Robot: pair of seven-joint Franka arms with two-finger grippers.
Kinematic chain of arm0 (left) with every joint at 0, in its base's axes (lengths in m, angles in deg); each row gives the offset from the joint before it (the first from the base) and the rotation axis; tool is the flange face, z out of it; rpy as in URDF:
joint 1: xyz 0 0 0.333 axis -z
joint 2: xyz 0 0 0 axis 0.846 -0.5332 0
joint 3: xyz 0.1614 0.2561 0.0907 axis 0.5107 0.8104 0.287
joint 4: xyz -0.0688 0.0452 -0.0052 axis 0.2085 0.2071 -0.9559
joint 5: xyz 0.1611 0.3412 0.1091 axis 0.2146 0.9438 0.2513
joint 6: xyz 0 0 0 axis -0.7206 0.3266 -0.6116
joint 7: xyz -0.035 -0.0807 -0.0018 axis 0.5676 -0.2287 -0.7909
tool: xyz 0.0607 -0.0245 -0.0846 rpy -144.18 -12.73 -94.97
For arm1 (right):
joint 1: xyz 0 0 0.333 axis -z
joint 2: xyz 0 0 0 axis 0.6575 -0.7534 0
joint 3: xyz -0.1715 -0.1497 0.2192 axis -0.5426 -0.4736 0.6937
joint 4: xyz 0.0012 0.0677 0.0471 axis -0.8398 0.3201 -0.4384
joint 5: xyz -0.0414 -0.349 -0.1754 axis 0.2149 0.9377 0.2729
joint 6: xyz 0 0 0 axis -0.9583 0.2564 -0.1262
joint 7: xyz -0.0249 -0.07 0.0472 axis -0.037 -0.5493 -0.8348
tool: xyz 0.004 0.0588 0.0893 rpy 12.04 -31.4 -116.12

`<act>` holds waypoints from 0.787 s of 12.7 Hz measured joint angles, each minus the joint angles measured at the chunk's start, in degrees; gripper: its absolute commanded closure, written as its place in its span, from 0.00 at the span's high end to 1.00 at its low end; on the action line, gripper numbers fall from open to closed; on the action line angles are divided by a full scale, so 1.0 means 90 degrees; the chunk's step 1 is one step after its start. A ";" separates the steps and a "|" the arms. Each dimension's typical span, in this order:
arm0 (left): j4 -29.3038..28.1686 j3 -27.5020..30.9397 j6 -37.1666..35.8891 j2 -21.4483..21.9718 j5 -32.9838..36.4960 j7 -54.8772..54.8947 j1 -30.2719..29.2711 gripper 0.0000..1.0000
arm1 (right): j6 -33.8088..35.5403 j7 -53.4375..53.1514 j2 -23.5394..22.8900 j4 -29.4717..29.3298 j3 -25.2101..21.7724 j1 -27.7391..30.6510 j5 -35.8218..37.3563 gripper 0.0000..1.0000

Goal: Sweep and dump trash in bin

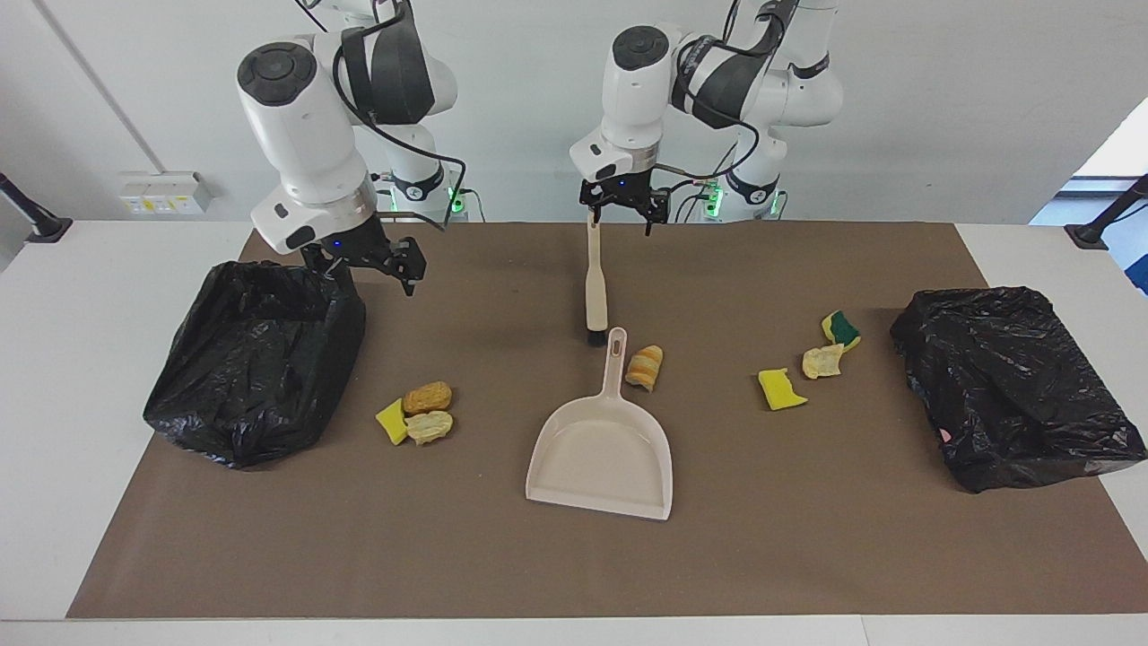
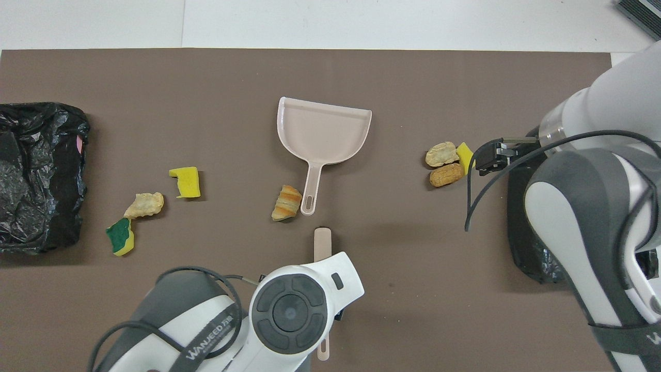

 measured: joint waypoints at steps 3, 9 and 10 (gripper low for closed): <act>-0.0732 -0.0419 0.0888 -0.0075 -0.0001 -0.0315 0.0001 1.00 | -0.0087 -0.0408 -0.0365 -0.0141 0.0004 -0.0259 -0.0111 1.00; -0.1271 -0.0721 0.1758 -0.0520 -0.0002 -0.0870 0.0244 1.00 | -0.0122 -0.1242 -0.1167 -0.0810 0.0079 -0.0566 -0.0545 1.00; -0.1305 -0.0723 0.1810 -0.0586 -0.0002 -0.0873 0.0246 0.94 | -0.0122 -0.1245 -0.1248 -0.0846 0.0131 -0.0607 -0.0552 1.00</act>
